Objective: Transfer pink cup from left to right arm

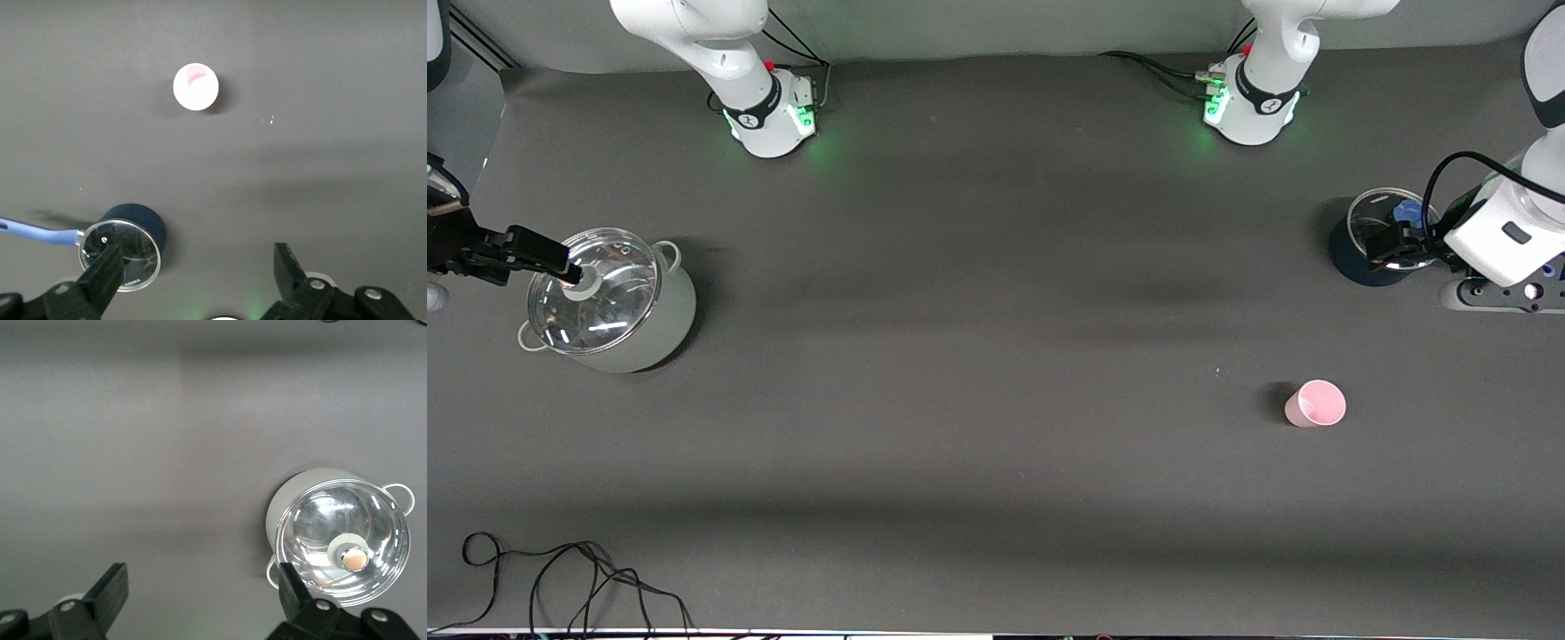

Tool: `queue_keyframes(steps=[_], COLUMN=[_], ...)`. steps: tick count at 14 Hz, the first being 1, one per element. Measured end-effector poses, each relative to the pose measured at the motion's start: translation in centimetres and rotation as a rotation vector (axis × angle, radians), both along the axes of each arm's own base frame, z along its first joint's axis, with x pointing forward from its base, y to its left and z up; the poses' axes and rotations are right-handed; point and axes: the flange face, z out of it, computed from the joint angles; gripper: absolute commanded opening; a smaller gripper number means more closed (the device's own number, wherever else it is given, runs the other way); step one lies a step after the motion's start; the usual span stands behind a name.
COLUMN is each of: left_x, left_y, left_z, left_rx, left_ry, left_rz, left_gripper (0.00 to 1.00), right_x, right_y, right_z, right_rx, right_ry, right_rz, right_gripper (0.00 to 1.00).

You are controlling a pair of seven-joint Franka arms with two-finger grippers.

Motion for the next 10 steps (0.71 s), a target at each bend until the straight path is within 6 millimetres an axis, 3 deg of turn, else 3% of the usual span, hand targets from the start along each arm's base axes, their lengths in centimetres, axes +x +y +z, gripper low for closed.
queue_keyframes(steps=[2,5,8,10], left_x=[0.9,3.3,5.3,6.0], left_y=[0.4,2.6,6.8,11.4], left_z=[0.6,0.9,-0.9,-2.7], left_rx=[-0.013,-0.054,-0.166,-0.301], left_ry=[-0.028,-0.054,-0.082,-0.14], left_rz=[-0.121,-0.315,-0.511,-0.63], left_gripper=[1.0,1.0,1.0,1.0], right_x=[0.0,0.0,0.0,0.0], right_y=[-0.1,-0.5,-1.1,-1.3], right_z=[0.0,-0.1,-0.2,-0.2], right_rx=[0.0,0.0,-0.001,-0.001], right_ry=[0.001,0.004,0.004,0.004], right_rz=[-0.001,-0.009,-0.02,-0.023], right_gripper=[1.0,1.0,1.0,1.0])
